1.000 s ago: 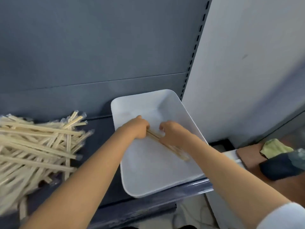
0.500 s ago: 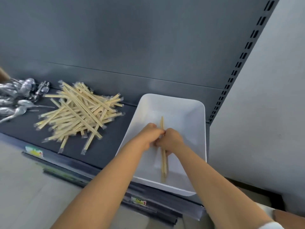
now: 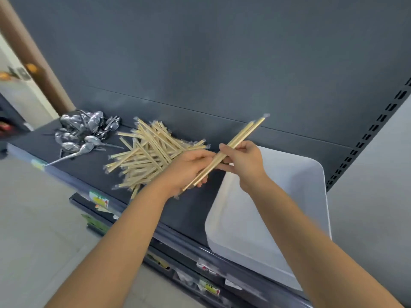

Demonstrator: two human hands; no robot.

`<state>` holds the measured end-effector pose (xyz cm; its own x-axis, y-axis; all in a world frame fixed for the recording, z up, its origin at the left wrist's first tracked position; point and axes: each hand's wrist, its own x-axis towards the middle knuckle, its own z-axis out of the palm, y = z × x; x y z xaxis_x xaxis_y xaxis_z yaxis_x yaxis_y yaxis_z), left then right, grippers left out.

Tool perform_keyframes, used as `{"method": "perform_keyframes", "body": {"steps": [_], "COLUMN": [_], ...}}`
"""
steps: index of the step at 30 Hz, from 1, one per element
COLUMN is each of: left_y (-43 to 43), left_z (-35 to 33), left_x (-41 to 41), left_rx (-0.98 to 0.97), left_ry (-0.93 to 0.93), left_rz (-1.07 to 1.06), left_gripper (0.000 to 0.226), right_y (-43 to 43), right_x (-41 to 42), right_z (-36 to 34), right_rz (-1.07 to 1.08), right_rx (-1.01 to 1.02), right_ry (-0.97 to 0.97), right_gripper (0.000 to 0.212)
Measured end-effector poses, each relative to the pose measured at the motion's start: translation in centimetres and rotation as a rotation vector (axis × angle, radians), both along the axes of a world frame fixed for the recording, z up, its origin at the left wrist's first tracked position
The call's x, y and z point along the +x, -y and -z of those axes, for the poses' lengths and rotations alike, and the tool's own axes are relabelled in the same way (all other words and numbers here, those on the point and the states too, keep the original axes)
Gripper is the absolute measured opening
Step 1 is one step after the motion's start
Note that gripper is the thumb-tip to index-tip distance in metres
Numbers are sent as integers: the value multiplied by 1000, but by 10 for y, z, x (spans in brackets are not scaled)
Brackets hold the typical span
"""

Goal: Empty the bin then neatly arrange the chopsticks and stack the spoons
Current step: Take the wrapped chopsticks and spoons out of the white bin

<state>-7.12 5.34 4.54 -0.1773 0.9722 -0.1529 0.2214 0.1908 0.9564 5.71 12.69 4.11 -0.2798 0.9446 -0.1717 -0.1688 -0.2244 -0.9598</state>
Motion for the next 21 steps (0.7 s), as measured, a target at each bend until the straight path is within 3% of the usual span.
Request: {"method": "perform_keyframes", "body": {"steps": [3, 7, 13, 21], "left_y": [8, 15, 15, -32], "left_z": [1, 12, 30, 55], "left_x": [-50, -121, -210, -267], "left_rx": [74, 151, 214, 228], "left_ry": [-150, -497, -621, -774], "left_rz": [-5, 43, 110, 164], "left_gripper": [20, 21, 18, 18], "right_y": [9, 22, 38, 12], "right_x": [-46, -115, -189, -224], "right_z": [2, 4, 21, 38], "right_rz": [-4, 33, 129, 109], "right_rx": [0, -117, -232, -213], "right_ry": [-20, -13, 26, 312], "right_gripper": [24, 23, 25, 30]}}
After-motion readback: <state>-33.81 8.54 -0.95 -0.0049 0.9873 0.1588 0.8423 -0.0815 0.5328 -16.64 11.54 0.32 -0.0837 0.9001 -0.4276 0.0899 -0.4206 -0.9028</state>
